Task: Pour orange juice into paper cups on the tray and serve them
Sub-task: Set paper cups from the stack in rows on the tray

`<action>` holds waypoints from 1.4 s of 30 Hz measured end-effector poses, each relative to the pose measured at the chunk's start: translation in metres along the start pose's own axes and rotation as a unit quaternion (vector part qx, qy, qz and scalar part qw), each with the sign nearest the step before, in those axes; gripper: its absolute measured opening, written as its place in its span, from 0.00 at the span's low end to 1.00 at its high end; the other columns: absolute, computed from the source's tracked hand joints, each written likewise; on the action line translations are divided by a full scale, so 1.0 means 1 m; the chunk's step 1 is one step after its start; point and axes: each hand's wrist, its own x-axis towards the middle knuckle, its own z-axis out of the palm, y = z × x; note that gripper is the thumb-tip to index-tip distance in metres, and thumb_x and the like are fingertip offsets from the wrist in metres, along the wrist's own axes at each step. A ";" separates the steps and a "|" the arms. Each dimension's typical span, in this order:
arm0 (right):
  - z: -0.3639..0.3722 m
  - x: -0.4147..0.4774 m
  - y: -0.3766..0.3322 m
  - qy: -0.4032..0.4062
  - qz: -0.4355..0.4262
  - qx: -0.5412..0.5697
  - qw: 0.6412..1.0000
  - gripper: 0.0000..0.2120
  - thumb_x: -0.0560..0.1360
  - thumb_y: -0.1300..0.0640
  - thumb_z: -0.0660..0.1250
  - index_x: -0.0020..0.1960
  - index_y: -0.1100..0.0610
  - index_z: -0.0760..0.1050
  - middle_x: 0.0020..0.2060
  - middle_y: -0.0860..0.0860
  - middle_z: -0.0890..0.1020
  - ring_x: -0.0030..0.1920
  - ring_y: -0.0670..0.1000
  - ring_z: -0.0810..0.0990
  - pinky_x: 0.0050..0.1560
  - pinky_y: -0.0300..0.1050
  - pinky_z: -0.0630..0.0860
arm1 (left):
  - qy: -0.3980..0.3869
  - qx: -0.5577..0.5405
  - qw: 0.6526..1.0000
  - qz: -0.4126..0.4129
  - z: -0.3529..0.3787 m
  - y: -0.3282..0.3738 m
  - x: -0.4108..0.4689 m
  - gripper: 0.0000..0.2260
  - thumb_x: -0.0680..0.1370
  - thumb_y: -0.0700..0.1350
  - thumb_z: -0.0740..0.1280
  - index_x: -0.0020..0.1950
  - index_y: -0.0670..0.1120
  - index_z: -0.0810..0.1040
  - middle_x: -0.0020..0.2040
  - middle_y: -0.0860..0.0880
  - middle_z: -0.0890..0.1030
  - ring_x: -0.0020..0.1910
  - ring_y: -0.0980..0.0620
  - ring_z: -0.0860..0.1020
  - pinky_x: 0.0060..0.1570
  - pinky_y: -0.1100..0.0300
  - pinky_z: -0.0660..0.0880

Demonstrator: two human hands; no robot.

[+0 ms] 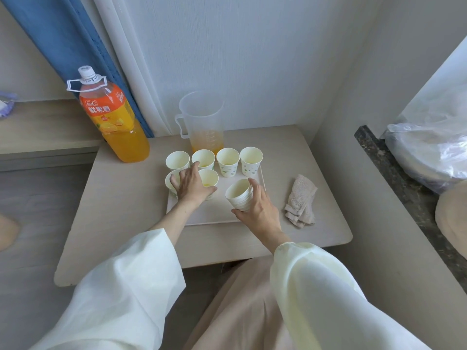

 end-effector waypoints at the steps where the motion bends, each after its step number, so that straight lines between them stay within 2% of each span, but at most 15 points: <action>1: 0.000 0.000 0.000 -0.001 -0.001 0.002 1.000 0.43 0.69 0.47 0.74 0.76 0.53 0.54 0.69 0.46 0.68 0.67 0.52 0.69 0.52 0.48 0.73 | 0.001 -0.001 1.000 0.001 0.001 0.000 0.001 0.40 0.67 0.57 0.74 0.73 0.49 0.59 0.67 0.52 0.71 0.69 0.48 0.62 0.68 0.46 0.48; 14: -0.001 0.001 -0.001 0.002 -0.010 -0.001 1.000 0.43 0.69 0.48 0.74 0.76 0.54 0.54 0.70 0.46 0.67 0.67 0.51 0.69 0.52 0.47 0.73 | 0.004 -0.006 1.000 -0.007 0.003 -0.005 0.005 0.38 0.68 0.57 0.74 0.73 0.49 0.61 0.68 0.51 0.71 0.70 0.48 0.64 0.70 0.43 0.48; 18: 0.000 0.001 0.000 0.006 -0.004 0.012 1.000 0.44 0.68 0.49 0.76 0.76 0.54 0.55 0.67 0.47 0.70 0.66 0.51 0.70 0.53 0.48 0.73 | -0.003 -0.019 1.000 0.005 0.005 -0.008 0.006 0.40 0.67 0.57 0.75 0.73 0.49 0.60 0.69 0.50 0.70 0.71 0.48 0.63 0.71 0.43 0.50; 22: 0.000 0.000 0.001 0.017 -0.001 0.011 1.000 0.41 0.67 0.49 0.76 0.73 0.56 0.58 0.62 0.48 0.73 0.64 0.53 0.71 0.48 0.47 0.72 | 0.000 -0.023 1.000 0.009 0.001 -0.012 0.005 0.43 0.64 0.60 0.76 0.73 0.50 0.60 0.68 0.51 0.70 0.71 0.49 0.62 0.70 0.44 0.49; 24: -0.001 -0.002 0.001 0.023 0.000 0.005 1.000 0.38 0.68 0.49 0.76 0.70 0.56 0.60 0.61 0.47 0.73 0.63 0.52 0.71 0.44 0.45 0.70 | 0.012 -0.023 1.000 0.016 -0.003 -0.012 0.001 0.40 0.66 0.61 0.74 0.72 0.51 0.62 0.67 0.50 0.70 0.71 0.49 0.62 0.69 0.45 0.49; 28: -0.004 -0.009 -0.002 0.021 0.002 -0.021 1.000 0.36 0.68 0.48 0.75 0.68 0.55 0.62 0.60 0.47 0.73 0.62 0.53 0.71 0.44 0.45 0.70 | 0.026 -0.078 0.995 0.051 -0.010 0.002 -0.016 0.26 0.72 0.59 0.70 0.67 0.50 0.70 0.65 0.50 0.72 0.67 0.46 0.64 0.63 0.51 0.57; 30: -0.005 -0.016 -0.005 0.015 -0.002 -0.043 0.999 0.37 0.69 0.48 0.75 0.70 0.55 0.61 0.62 0.47 0.72 0.63 0.52 0.71 0.46 0.46 0.71 | -0.028 -0.166 0.983 0.074 -0.013 0.013 -0.031 0.24 0.72 0.60 0.69 0.64 0.49 0.74 0.63 0.51 0.74 0.65 0.48 0.67 0.61 0.54 0.62; 31: -0.005 -0.019 -0.006 0.011 -0.007 -0.055 0.998 0.37 0.69 0.47 0.74 0.71 0.55 0.60 0.62 0.47 0.72 0.64 0.52 0.70 0.48 0.47 0.72 | -0.083 -0.222 0.968 0.077 -0.016 0.020 -0.039 0.25 0.72 0.60 0.70 0.64 0.48 0.74 0.62 0.51 0.75 0.65 0.50 0.69 0.60 0.57 0.64; 33: -0.006 -0.024 -0.008 0.008 -0.014 -0.075 0.997 0.37 0.69 0.46 0.73 0.72 0.54 0.60 0.62 0.46 0.72 0.63 0.51 0.70 0.50 0.47 0.73 | -0.198 -0.292 0.933 0.067 -0.021 0.032 -0.056 0.32 0.68 0.63 0.71 0.66 0.47 0.73 0.61 0.52 0.75 0.62 0.53 0.72 0.58 0.62 0.67; 34: -0.007 -0.027 -0.008 0.009 -0.018 -0.084 0.996 0.37 0.69 0.46 0.73 0.71 0.54 0.60 0.61 0.45 0.72 0.62 0.51 0.71 0.50 0.46 0.72 | -0.232 -0.304 0.922 0.062 -0.021 0.037 -0.062 0.35 0.65 0.64 0.71 0.67 0.47 0.73 0.60 0.53 0.75 0.61 0.54 0.73 0.57 0.63 0.69; 37: -0.010 -0.034 -0.009 0.016 -0.028 -0.093 0.995 0.34 0.69 0.45 0.72 0.70 0.53 0.62 0.59 0.45 0.73 0.60 0.51 0.72 0.48 0.45 0.73 | -0.244 -0.330 0.911 0.042 -0.020 0.044 -0.074 0.39 0.59 0.63 0.72 0.67 0.46 0.73 0.59 0.51 0.77 0.60 0.53 0.75 0.59 0.61 0.72; 42: -0.018 -0.046 -0.006 0.016 -0.040 -0.106 0.993 0.33 0.69 0.45 0.72 0.69 0.52 0.63 0.59 0.45 0.73 0.60 0.50 0.73 0.48 0.46 0.75 | -0.286 -0.340 0.896 0.011 -0.024 0.044 -0.083 0.39 0.62 0.61 0.72 0.70 0.48 0.70 0.62 0.49 0.75 0.59 0.53 0.75 0.53 0.61 0.72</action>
